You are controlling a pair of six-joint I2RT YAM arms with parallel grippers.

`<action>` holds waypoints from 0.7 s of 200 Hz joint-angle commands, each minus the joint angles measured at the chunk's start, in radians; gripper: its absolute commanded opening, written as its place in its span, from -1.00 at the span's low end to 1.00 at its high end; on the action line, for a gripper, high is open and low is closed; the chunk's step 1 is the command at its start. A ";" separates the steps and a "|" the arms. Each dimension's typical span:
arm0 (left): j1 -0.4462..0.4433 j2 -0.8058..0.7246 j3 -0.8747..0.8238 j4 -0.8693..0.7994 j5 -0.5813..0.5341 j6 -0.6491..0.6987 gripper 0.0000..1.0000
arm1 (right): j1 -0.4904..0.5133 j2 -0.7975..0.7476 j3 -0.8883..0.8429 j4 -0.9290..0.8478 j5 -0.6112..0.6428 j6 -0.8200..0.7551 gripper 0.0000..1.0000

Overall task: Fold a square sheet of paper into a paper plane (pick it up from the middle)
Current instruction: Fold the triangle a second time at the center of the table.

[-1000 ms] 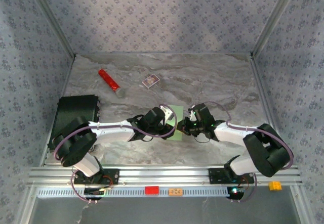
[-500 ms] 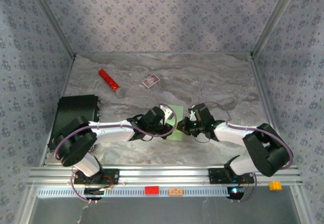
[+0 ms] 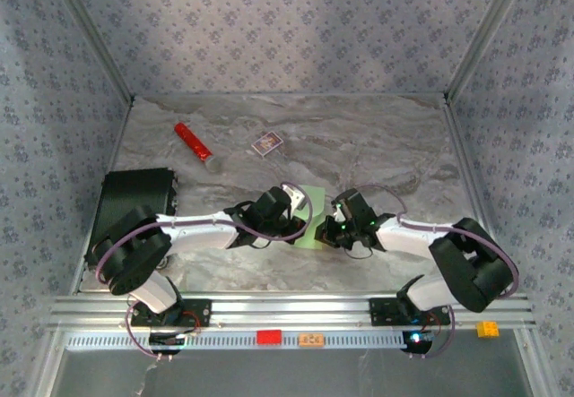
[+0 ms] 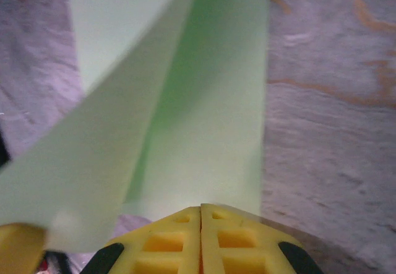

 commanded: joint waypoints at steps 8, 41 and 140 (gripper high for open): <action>0.006 0.015 0.041 0.007 0.015 -0.015 -1.00 | 0.001 0.021 0.055 -0.164 0.068 -0.096 -0.81; 0.006 0.037 0.049 0.022 0.021 -0.040 -1.00 | -0.047 0.021 0.073 -0.239 0.072 -0.161 -0.81; 0.006 0.100 0.086 0.044 0.021 -0.083 -0.97 | -0.091 0.013 0.119 -0.190 -0.027 -0.173 -0.75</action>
